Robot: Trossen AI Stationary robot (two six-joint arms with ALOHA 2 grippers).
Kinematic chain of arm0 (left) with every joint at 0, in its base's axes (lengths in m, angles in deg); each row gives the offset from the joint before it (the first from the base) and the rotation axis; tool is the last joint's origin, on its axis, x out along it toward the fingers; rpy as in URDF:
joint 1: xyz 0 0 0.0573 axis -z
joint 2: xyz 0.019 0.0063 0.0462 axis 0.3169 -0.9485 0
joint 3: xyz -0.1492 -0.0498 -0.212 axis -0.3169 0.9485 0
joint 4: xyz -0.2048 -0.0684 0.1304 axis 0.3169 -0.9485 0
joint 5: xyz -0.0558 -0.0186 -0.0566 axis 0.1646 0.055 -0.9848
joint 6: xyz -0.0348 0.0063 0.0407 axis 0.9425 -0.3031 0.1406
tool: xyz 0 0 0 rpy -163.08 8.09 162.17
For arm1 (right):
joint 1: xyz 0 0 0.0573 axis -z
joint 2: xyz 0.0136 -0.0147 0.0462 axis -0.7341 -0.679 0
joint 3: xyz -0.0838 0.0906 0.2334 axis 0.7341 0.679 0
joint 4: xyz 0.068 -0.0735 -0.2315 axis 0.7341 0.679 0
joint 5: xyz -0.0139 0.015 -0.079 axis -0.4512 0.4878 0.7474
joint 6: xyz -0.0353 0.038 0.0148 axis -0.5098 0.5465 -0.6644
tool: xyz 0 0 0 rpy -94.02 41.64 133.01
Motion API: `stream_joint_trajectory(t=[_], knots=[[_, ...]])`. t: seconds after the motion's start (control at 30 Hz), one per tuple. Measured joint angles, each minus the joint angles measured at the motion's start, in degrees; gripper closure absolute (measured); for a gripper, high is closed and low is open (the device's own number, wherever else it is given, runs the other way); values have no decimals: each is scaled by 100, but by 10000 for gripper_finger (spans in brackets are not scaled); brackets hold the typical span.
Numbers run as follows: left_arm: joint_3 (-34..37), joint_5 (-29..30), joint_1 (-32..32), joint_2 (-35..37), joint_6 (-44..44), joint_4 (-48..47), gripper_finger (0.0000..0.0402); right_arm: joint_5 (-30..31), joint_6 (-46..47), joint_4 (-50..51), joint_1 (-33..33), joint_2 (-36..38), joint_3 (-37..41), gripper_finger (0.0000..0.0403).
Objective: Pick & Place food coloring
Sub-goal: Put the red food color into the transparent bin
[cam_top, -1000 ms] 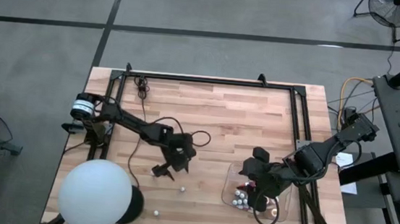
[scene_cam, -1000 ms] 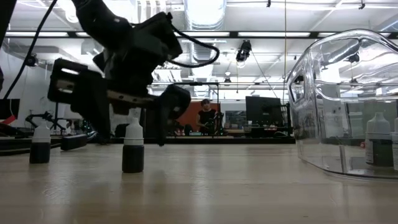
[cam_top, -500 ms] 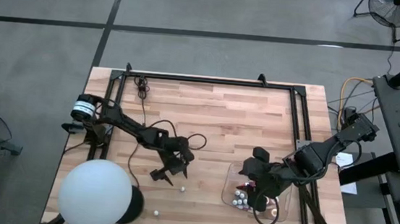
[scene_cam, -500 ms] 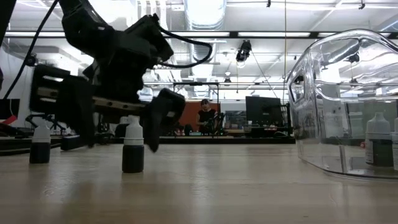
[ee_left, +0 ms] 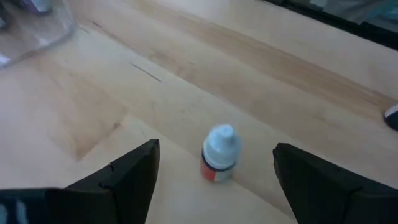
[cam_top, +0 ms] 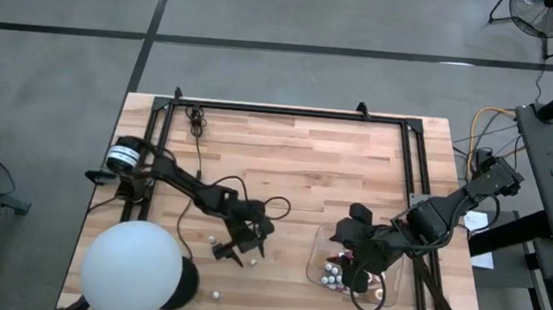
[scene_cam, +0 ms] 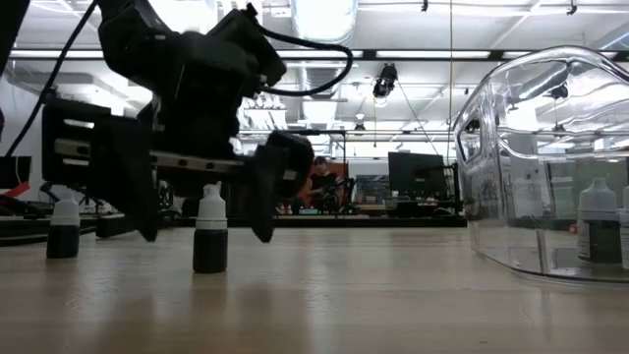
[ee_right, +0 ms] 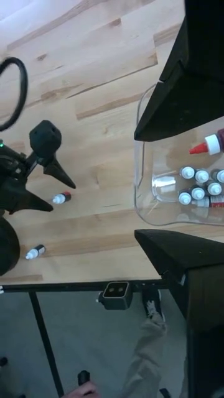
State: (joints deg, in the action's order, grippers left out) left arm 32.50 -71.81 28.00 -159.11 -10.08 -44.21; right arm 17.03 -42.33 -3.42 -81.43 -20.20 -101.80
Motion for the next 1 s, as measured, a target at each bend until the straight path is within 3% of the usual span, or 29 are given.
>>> stream_joint_trajectory(t=[0.67,1.0], knots=[[-82,-120,1,-389,422,202,119,103,-20,0,-2,4,9,170],[-80,-100,5,-389,462,238,165,103,-63,55,-2,4,11,170]])
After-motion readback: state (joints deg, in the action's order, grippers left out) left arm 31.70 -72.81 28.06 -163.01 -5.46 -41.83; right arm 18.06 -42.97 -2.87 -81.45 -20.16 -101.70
